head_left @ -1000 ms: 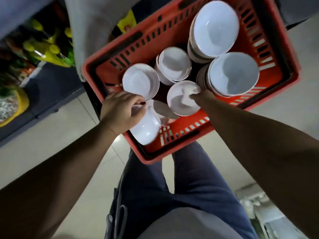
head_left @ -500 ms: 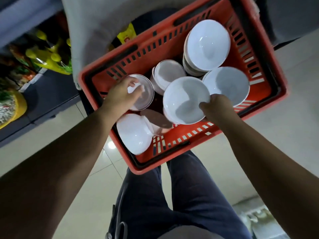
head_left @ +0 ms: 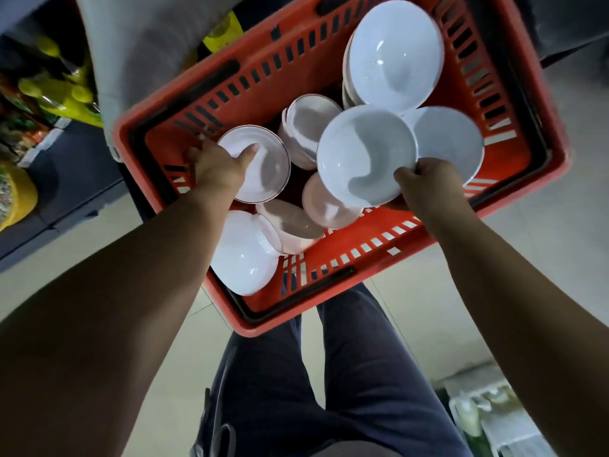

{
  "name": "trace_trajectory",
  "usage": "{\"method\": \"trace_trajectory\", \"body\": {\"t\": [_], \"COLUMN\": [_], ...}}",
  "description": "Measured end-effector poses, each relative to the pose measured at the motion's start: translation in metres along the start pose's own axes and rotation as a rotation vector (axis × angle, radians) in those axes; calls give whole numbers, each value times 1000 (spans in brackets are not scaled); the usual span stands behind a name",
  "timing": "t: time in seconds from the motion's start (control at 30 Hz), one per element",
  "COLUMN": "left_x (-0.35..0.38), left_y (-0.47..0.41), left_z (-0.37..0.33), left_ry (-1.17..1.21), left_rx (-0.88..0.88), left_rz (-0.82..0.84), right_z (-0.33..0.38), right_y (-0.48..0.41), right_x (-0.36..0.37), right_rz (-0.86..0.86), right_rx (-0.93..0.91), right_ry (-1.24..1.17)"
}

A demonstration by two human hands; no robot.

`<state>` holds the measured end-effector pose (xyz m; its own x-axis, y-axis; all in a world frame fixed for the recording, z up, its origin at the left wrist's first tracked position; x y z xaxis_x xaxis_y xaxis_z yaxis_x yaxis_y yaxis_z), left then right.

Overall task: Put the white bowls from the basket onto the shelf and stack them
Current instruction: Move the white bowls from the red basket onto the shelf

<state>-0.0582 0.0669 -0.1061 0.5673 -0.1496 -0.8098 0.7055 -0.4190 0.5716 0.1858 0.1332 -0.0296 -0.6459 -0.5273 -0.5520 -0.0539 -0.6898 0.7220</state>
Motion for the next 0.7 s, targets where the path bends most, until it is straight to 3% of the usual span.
{"method": "trace_trajectory", "body": {"t": [0.17, 0.43, 0.57, 0.7], "left_x": [-5, -27, -37, -63], "left_y": [3, 8, 19, 37], "left_z": [7, 6, 3, 5], "left_ry": [65, -210, -174, 57], "left_rx": [126, 250, 231, 176], "left_rz": [-94, -89, -56, -43], "right_z": [-1, 1, 4, 13], "right_y": [-2, 0, 8, 21], "right_x": [0, -2, -8, -20], "right_rz": [20, 50, 51, 54], "right_rx": [8, 29, 41, 25], "right_ry": [-43, -112, -148, -203]}}
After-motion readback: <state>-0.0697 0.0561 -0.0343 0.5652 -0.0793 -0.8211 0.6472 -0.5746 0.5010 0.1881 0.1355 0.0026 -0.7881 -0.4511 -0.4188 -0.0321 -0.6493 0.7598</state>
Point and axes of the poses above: each hand's wrist, its own y-axis away from the middle knuckle, its own x-axis out of the palm, z = x × y, the point moved 1 cm from there along -y, towards the middle knuckle, and after that the axes turned 1 degree about -z, right-handed, at the moved point
